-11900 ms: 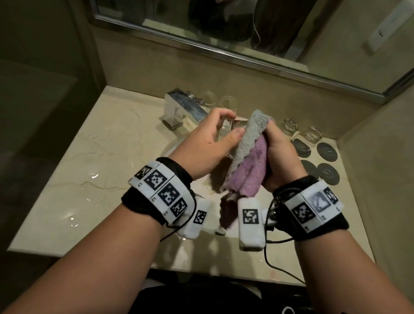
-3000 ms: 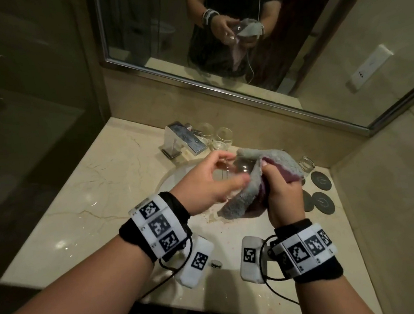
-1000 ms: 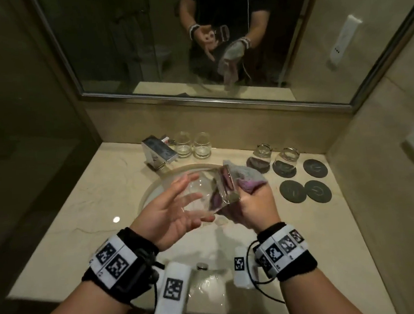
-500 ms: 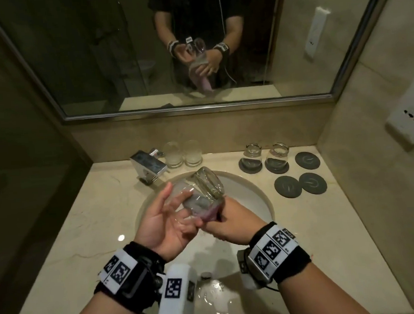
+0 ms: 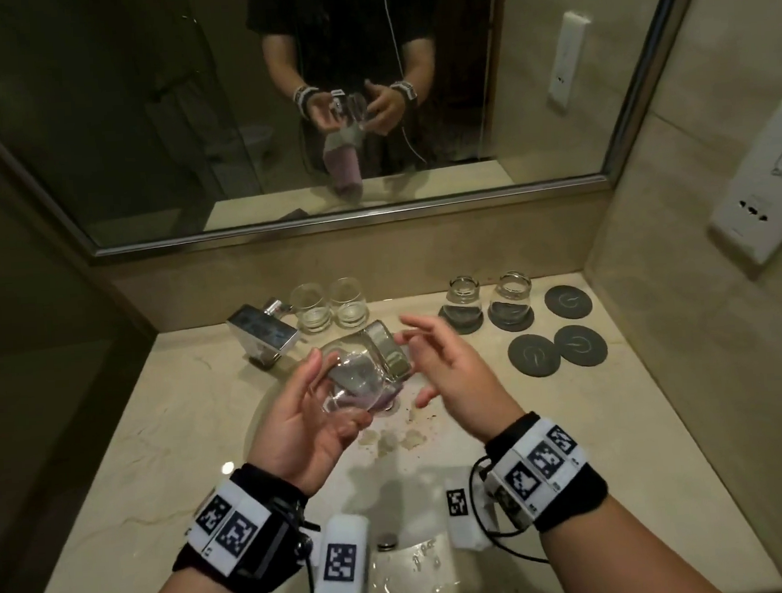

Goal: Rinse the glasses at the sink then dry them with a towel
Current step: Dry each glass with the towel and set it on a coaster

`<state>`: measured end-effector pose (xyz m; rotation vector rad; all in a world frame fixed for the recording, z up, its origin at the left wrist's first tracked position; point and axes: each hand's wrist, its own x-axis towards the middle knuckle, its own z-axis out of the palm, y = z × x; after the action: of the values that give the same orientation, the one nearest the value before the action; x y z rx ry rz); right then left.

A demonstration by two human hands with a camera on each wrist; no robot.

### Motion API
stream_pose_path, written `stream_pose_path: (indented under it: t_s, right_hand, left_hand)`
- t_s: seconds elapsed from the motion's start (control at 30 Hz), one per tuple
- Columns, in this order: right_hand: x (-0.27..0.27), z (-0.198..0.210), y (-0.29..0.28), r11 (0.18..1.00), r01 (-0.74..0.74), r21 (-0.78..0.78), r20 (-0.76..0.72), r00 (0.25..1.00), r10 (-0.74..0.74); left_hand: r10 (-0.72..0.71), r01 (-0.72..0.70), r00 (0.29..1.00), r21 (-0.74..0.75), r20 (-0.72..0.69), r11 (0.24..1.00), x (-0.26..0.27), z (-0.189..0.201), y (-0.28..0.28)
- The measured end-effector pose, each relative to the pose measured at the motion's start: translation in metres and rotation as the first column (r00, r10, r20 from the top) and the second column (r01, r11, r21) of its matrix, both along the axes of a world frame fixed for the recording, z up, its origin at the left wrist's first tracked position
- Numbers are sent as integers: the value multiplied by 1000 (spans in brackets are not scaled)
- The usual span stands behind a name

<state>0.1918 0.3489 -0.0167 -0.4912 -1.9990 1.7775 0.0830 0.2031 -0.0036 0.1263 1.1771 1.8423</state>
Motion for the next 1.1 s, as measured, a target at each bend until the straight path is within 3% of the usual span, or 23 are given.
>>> stream_pose_path:
  t_s: [0.07, 0.27, 0.5, 0.67, 0.77, 0.87, 1.1]
  right_hand:
    - [-5, -5, -2, 996, -15, 87, 29, 1000, 13]
    - [-4, -29, 8, 973, 99, -209, -64, 991, -115]
    - [18, -38, 53, 928, 311, -203, 3, 948, -317]
    - [34, -39, 131, 803, 595, 29, 160, 790, -592]
    - [38, -40, 181, 706, 678, 206, 214, 672, -709]
    - [37, -42, 223, 626, 689, 366, 231, 584, -778]
    - [22, -67, 285, 605, 580, 546, 398, 456, -796]
  left_hand:
    - [-42, 42, 998, 1, -53, 999, 3, -1, 7]
    - [-131, 127, 991, -89, -33, 988, 8, -13, 23]
    - [-74, 65, 997, -279, -21, 958, 3, -33, 52]
    - [-20, 27, 999, -250, 29, 968, 1, -49, 64]
    - [-5, 15, 999, -240, 39, 971, 1, -55, 69]
    - [8, 5, 998, -220, 62, 976, 1, -57, 75]
    - [47, -28, 995, -203, 92, 979, -7, -66, 78]
